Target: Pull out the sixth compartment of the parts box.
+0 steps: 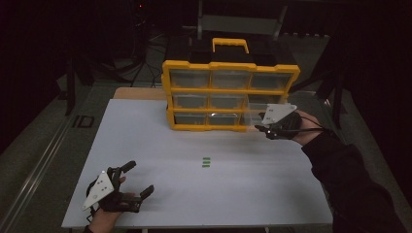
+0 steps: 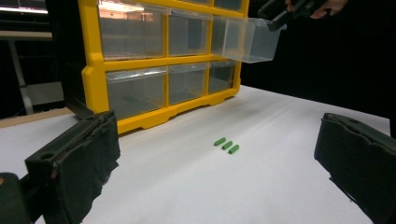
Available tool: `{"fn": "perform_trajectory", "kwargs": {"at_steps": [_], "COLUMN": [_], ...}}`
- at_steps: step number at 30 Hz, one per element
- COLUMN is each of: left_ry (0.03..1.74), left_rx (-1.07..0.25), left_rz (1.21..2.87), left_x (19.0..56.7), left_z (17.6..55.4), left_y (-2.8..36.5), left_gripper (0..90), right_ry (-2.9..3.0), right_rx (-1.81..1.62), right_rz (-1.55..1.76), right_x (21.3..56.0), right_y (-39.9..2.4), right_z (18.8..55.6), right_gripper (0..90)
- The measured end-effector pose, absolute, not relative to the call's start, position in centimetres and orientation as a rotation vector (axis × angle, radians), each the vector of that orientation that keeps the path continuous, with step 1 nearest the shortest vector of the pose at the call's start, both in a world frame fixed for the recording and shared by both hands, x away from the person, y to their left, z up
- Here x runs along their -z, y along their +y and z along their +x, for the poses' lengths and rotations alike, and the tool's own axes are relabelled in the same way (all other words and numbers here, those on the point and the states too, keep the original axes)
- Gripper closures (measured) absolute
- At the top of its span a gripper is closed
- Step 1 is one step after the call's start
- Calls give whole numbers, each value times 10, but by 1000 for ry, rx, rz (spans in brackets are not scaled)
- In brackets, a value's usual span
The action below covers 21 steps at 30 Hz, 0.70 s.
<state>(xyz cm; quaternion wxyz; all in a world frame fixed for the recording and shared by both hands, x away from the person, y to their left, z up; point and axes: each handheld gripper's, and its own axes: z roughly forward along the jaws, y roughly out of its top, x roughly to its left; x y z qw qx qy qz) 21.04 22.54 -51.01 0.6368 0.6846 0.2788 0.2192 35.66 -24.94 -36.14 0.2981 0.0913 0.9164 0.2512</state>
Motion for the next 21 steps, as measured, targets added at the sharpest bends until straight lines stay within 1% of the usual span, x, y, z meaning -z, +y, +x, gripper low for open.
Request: {"fn": "perform_trajectory", "kwargs": {"at_steps": [5, 13, 16, 21], "left_ry": [636, 634, 633, 633], "left_rx": [-499, -497, -499, -497], "left_rz": [1563, 1565, 1567, 1567], "left_x": [510, 510, 510, 510], "left_z": [210, 210, 210, 210], "left_y": [226, 225, 225, 225], "left_gripper": [0, 0, 0, 0], "right_ry": [2442, 2454, 2449, 2435], "right_rx": [-738, -870, -925, -987], "right_rz": [382, 448, 500, 568], "right_x": [356, 350, 349, 353], "right_y": [-248, -250, -251, -253], "right_z": [357, 350, 343, 336], "right_gripper": [565, 547, 503, 462]}}
